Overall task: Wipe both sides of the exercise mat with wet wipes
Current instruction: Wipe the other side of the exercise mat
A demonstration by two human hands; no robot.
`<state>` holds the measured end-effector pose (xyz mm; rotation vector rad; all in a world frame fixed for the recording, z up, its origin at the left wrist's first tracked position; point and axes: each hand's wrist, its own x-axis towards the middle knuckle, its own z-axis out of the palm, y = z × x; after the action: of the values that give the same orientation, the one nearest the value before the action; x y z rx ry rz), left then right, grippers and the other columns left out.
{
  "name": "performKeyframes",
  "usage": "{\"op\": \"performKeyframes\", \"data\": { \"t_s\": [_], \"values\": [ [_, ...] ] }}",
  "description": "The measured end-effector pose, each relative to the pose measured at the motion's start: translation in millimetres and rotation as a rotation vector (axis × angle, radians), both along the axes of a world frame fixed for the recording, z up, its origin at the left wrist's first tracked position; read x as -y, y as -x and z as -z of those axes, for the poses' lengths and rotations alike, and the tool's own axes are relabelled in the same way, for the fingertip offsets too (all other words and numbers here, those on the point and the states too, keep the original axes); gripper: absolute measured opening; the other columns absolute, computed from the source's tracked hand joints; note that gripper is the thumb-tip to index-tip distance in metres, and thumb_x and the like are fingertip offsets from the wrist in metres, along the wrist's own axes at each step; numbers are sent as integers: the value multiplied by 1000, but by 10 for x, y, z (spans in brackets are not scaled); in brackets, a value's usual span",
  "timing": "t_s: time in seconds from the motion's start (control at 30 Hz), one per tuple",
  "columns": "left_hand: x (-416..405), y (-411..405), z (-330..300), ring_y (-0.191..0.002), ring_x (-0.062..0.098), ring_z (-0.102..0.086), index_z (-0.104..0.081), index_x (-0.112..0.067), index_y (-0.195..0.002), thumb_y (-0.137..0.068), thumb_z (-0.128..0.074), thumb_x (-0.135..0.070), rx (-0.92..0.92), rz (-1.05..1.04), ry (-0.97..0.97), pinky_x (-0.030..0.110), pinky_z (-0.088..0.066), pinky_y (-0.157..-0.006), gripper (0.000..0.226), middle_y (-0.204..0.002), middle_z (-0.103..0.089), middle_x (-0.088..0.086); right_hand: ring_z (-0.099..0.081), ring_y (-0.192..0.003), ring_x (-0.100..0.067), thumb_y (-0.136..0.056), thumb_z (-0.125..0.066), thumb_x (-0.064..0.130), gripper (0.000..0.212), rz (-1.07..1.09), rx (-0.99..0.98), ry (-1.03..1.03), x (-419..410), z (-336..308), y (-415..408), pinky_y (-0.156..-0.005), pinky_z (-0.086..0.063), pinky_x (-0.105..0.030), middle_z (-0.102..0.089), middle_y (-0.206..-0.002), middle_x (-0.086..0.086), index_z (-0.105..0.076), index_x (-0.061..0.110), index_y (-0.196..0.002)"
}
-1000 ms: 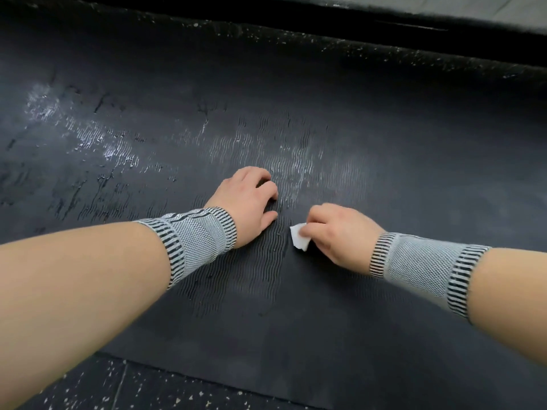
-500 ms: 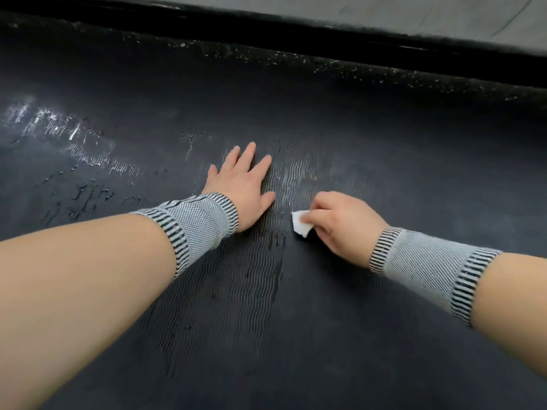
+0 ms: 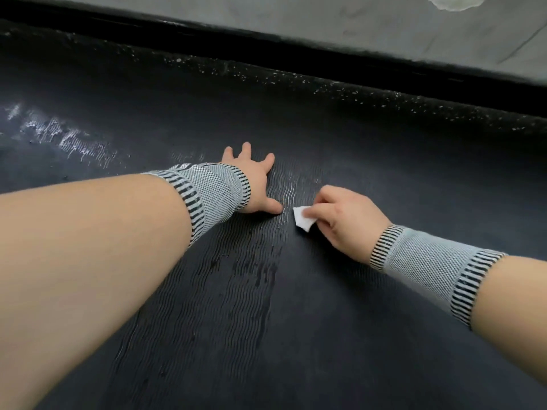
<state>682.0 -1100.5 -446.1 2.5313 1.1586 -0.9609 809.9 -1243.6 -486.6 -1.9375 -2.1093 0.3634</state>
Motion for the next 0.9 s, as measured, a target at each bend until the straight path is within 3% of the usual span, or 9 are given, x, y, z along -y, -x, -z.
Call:
{"op": "performKeyframes", "data": {
  "t_s": [0.07, 0.23, 0.43, 0.6, 0.9],
  "values": [
    [-16, -11, 18, -147, 45, 6, 11, -29, -156, -81, -60, -69, -20, -15, 19, 53, -8, -118, 111, -162, 15, 17, -62, -71, -33, -76, -55, 11, 23, 29, 15, -10, -144, 19, -132, -60, -49, -35, -61, -82, -10, -75, 14, -87],
    [-31, -31, 72, -146, 46, 11, 14, -30, -155, -80, -62, -68, -25, -29, 53, 54, -8, -119, 114, -160, 20, 17, -56, -102, -30, -92, -49, 19, 28, 208, 114, -42, -798, 42, -565, -86, -44, -36, -56, -111, -8, -68, 19, -113],
    [-75, -36, 128, -146, 44, 16, 15, -33, -154, -79, -66, -65, -4, -71, 95, 58, -15, -119, 115, -160, 25, 12, -55, -101, -30, -93, -49, 18, 28, 413, 102, -67, -1135, 105, -725, -81, -40, -29, -55, -112, -9, -67, 18, -114],
    [-109, -20, 181, -146, 42, 20, 17, -35, -153, -77, -67, -65, 9, -96, 115, 62, -23, -115, 117, -159, 29, 9, -60, -92, -32, -87, -56, 11, 26, 139, 33, -88, -806, 86, -581, -78, -48, -36, -59, -102, -9, -71, 14, -107],
    [-98, -24, 169, -146, 36, 23, 16, -39, -152, -78, -69, -62, 8, -142, 147, 63, -25, -114, 116, -158, 32, 4, -53, -106, -37, -92, -48, 17, 30, 473, 177, -4, -1673, 71, -1070, -86, -42, -34, -52, -118, -15, -65, 17, -118]
  ]
}}
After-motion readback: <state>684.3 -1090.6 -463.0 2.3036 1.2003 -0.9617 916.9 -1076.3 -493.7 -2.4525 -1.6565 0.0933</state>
